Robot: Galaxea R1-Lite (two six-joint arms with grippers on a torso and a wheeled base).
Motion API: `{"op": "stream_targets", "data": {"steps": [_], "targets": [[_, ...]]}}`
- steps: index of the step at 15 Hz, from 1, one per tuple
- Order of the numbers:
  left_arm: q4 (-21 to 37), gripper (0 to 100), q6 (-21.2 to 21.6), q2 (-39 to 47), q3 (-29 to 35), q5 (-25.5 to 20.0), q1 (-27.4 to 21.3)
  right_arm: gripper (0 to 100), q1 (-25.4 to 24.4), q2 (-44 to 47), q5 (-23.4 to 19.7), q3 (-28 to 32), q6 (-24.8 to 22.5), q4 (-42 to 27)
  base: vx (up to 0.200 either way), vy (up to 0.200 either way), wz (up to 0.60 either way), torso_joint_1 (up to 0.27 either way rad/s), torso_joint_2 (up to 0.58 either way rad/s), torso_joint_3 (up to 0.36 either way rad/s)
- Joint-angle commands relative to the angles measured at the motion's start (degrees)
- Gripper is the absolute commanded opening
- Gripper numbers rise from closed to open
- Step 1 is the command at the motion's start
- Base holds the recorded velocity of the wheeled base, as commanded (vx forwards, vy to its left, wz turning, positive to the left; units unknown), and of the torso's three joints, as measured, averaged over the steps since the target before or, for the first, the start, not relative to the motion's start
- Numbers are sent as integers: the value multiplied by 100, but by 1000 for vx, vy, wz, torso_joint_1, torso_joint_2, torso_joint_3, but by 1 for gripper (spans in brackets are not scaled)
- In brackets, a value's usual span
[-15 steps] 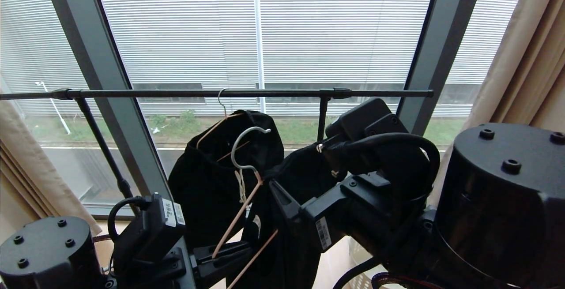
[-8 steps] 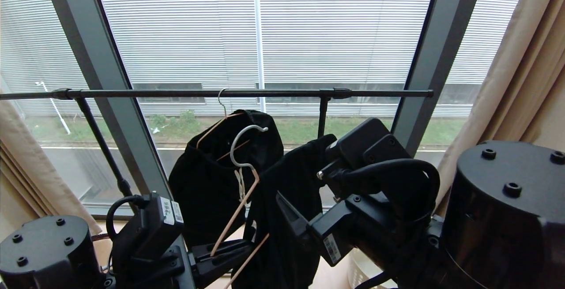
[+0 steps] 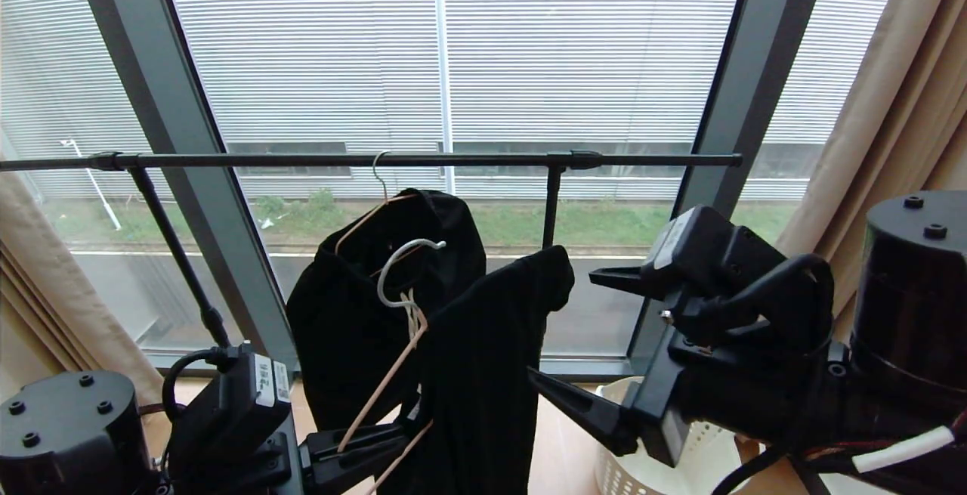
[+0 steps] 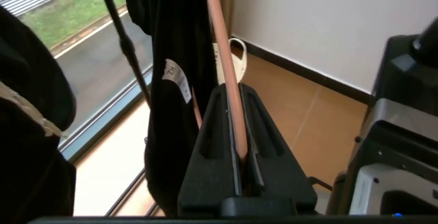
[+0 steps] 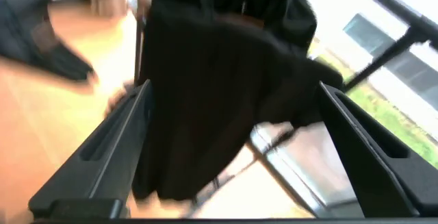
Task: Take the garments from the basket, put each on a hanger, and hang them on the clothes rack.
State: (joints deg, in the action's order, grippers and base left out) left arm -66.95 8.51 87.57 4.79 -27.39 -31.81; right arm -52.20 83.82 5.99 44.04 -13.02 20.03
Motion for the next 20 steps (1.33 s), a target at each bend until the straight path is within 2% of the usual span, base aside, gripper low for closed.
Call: {"op": "stream_targets", "data": {"steps": [1, 3, 5, 6, 7, 8, 9, 10, 11, 13, 14, 16, 20], "targets": [[-2, 0, 169, -3, -119, -135, 96, 100, 738, -648, -1056, 60, -122, -535, 0, 0, 0, 0, 0, 0], [-2, 0, 248, -11, -180, -346, 96, 100, 1124, -841, -1785, 157, -245, -895, 0, 0, 0, 0, 0, 0], [-11, 0, 257, -64, -215, -653, 104, 100, 1520, -841, -2769, 711, -904, -1748, 0, 0, 0, 0, 0, 0], [-11, 0, 257, -64, -233, -706, 96, 100, 1555, -797, -2954, 860, -1018, -1977, 0, 0, 0, 0, 0, 0], [-11, 0, 300, -90, -277, -829, 96, 100, 1590, -411, -3174, 1396, -1440, -2688, 0, 0, 0, 0, 0, 0], [-11, 0, 336, -99, -295, -864, 96, 100, 1634, -261, -3183, 1590, -1607, -2899, 0, 0, 0, 0, 0, 0], [-11, 0, 450, -170, -374, -987, 87, 100, 1704, 99, -3235, 2135, -2117, -3567, 0, 0, 0, 0, 0, 0], [-2, 0, 485, -170, -391, -1040, 87, 100, 1713, 213, -3297, 2398, -2363, -3910, 0, 0, 0, 0, 0, 0], [-2, 0, 582, -178, -426, -1093, 78, 100, 1713, 539, -3393, 3031, -3013, -4851, 0, 0, 0, 0, 0, 0], [-11, 0, 670, -196, -470, -1102, 69, 100, 1889, 1057, -3393, 3787, -3980, -5738, 0, 0, 0, 0, 0, 0], [-11, 0, 775, -196, -479, -1102, 69, 100, 1959, 1532, -3385, 4596, -4481, -6600, 0, 0, 0, 0, 0, 0], [-2, 0, 819, -178, -479, -1102, 60, 100, 1959, 1998, -3367, 5307, -4490, -7268, 0, 0, 0, 0, 0, 0], [-2, 0, 819, -178, -479, -1102, 52, 100, 1907, 2595, -3367, 5879, -4481, -7294, 0, 0, 0, 0, 0, 0]]}}
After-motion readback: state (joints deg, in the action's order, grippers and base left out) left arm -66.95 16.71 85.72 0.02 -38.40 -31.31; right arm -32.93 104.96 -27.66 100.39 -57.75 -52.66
